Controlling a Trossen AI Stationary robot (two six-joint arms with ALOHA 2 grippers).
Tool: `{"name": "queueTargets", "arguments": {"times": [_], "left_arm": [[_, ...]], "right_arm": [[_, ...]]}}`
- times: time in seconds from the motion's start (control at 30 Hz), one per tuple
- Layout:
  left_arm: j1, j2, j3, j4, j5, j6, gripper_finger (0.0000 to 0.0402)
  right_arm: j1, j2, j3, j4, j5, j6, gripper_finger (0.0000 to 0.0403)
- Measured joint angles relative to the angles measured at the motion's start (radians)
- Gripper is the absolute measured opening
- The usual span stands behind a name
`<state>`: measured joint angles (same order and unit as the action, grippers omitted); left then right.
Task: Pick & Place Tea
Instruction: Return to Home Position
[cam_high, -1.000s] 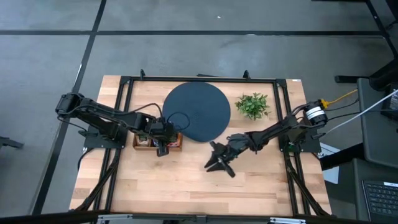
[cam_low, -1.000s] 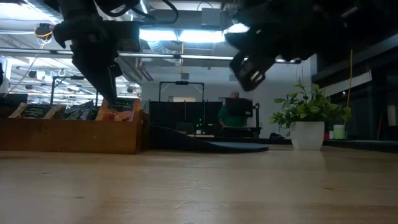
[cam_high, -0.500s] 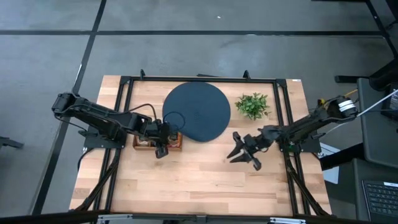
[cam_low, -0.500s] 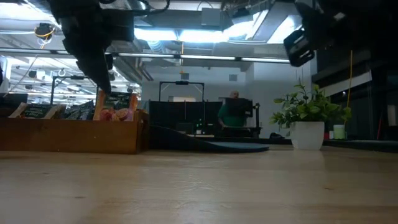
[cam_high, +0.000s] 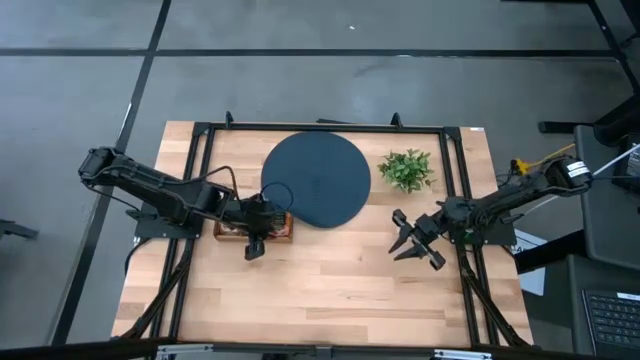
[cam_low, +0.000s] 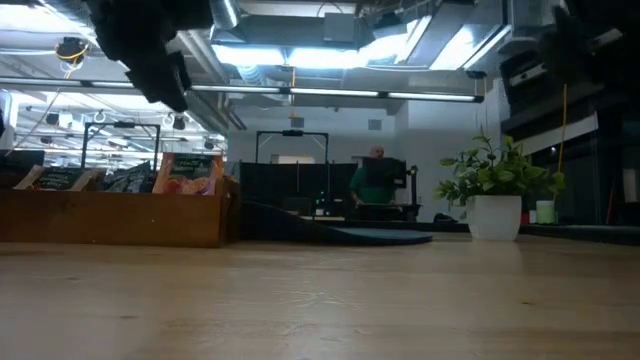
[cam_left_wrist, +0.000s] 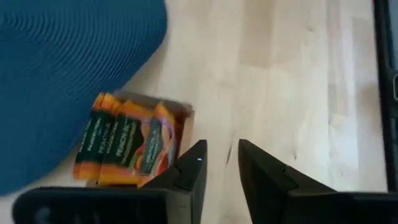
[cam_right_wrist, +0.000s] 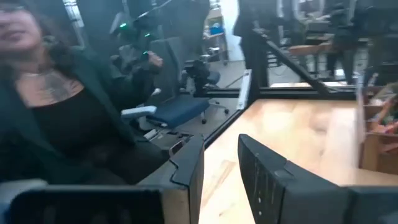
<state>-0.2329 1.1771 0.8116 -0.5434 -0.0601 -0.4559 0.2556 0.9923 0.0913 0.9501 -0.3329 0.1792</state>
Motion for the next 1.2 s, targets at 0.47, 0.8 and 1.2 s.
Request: {"name": "queueTargets", "arguments": {"times": [0.47, 0.8, 1.2], "left_arm": [[-0.040, -0.193, -0.002, 0.099, 0.056, 0.067, 0.0086], [-0.068, -0.399, -0.192, 0.261, 0.070, 0.054, 0.0086], [-0.108, -0.633, -0.298, 0.346, 0.079, 0.135, 0.0086]], "right_arm": [[-0.061, -0.213, -0.085, -0.153, -0.040, 0.010, 0.0101], [-0.100, -0.390, -0.085, -0.403, -0.002, -0.001, 0.0101], [-0.127, -0.596, -0.085, -0.771, 0.149, 0.025, 0.0101]]}}
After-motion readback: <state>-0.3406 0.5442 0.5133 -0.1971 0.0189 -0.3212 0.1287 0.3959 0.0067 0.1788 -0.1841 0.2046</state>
